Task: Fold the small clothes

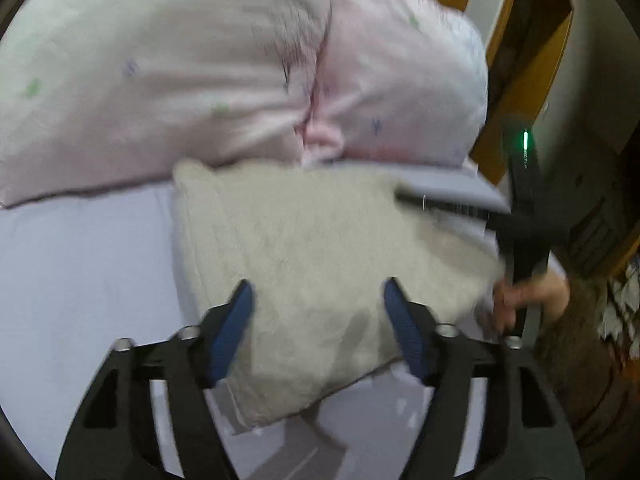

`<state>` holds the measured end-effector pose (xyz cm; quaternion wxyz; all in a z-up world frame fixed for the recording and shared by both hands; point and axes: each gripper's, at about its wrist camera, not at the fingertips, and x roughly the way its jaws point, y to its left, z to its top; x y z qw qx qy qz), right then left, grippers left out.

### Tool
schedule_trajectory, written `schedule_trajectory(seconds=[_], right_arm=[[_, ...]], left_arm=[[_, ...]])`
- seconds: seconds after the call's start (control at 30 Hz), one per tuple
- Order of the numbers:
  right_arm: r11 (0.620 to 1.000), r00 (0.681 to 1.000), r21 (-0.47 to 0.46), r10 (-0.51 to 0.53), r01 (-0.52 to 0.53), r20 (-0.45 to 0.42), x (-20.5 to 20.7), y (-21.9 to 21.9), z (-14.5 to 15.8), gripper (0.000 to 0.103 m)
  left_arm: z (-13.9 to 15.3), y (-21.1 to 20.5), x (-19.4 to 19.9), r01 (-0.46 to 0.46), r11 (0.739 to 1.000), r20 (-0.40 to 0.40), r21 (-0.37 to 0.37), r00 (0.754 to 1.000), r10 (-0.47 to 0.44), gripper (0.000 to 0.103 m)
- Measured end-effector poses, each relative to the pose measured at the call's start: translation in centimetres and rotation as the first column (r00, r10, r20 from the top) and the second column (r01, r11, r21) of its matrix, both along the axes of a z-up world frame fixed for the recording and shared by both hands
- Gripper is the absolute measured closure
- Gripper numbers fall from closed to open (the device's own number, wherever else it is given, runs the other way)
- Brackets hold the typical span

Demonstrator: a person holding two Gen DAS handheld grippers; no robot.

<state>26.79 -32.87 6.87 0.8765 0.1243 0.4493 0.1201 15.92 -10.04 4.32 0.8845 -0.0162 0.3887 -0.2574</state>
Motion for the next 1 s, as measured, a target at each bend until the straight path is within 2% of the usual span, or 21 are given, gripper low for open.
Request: schedule_trajectory(seconds=[0.07, 0.1, 0.13, 0.17, 0.2, 0.23, 0.27, 0.3, 0.37, 0.43, 0.53, 0.63, 0.77, 0.8, 0.9, 1.0], right_arm=[[1.0, 1.0, 0.005, 0.003, -0.003, -0.021, -0.7, -0.8, -0.6, 0.091], [1.0, 1.0, 0.006, -0.002, 0.002, -0.011, -1.3, -0.9, -0.3, 0.086], [1.0, 1.0, 0.016, -0.012, 0.012, 0.006, -2.1, -1.2, 0.2, 0.073], [0.999, 0.999, 0.033, -0.035, 0.034, 0.033, -4.2, -2.0, 1.3, 0.067], [0.997, 0.997, 0.054, -0.049, 0.046, 0.055, -5.5, -2.7, 2.0, 0.045], [0.996, 0.994, 0.075, -0.063, 0.057, 0.084, -7.1, -3.3, 2.8, 0.02], [0.994, 0.989, 0.083, -0.076, 0.066, 0.123, -9.2, -3.9, 3.7, 0.01], [0.995, 0.986, 0.081, -0.076, 0.065, 0.147, -11.1, -4.2, 4.3, 0.002], [0.996, 0.988, 0.05, -0.073, 0.067, 0.135, -13.6, -3.9, 4.4, 0.002], [0.994, 0.993, -0.056, -0.084, 0.089, 0.081, -15.2, -2.5, 3.8, 0.002], [0.977, 0.999, -0.213, -0.028, 0.033, 0.027, -16.4, 1.5, 1.8, 0.002], [0.956, 1.0, -0.292, -0.015, 0.009, -0.02, -16.4, 4.0, 0.3, 0.002], [0.936, 0.996, -0.353, -0.028, -0.002, -0.081, -15.4, 5.9, -1.4, 0.002], [0.93, 0.995, -0.367, -0.032, -0.003, -0.089, -15.6, 6.1, -1.7, 0.002], [0.948, 0.993, -0.319, -0.053, 0.017, -0.103, -15.7, 5.4, -2.2, 0.002], [0.945, 0.994, -0.328, -0.055, 0.019, -0.099, -15.8, 5.6, -2.3, 0.002]], left_arm=[[-0.6, 0.5, -0.4, -0.008, 1.0, 0.003, 0.017, 1.0, 0.008, 0.044], [-0.5, 0.9, -0.7, -0.014, 1.0, 0.004, 0.006, 1.0, 0.014, 0.044], [-0.1, 1.4, -1.2, -0.02, 1.0, 0.004, -0.006, 1.0, 0.02, 0.044], [0.3, 2.1, -1.8, -0.033, 0.999, 0.005, -0.024, 0.999, 0.033, 0.041], [0.5, 2.8, -2.6, -0.054, 0.998, 0.005, -0.032, 0.999, 0.054, 0.038], [0.7, 3.4, -3.3, -0.071, 0.997, 0.004, -0.032, 0.997, 0.071, 0.027], [0.6, 4.2, -4.4, -0.108, 0.994, 0.007, -0.021, 0.994, 0.108, 0.014], [0.5, 4.6, -5.0, -0.138, 0.99, 0.01, -0.008, 0.99, 0.139, 0.009], [-0.3, 5.6, -6.7, -0.223, 0.974, -0.005, 0.041, 0.975, 0.223, 0.001], [-1.5, 5.7, -7.2, -0.262, 0.962, -0.055, 0.077, 0.962, 0.267, 0.001], [-2.9, 5.0, -7.2, -0.266, 0.956, -0.095, 0.12, 0.956, 0.278, 0.001], [-3.9, 3.9, -6.9, -0.269, 0.947, -0.089, 0.176, 0.954, 0.288, 0.001], [-4.8, 1.8, -6.2, -0.258, 0.918, -0.054, 0.3, 0.957, 0.286, 0.001], [-4.7, 1.8, -6.5, -0.257, 0.917, -0.045, 0.304, 0.958, 0.283, 0.001], [-4.7, 1.8, -6.4, -0.256, 0.919, -0.047, 0.299, 0.958, 0.282, 0.001], [-4.7, 1.8, -6.4, -0.255, 0.92, -0.047, 0.299, 0.959, 0.281, 0.001]])
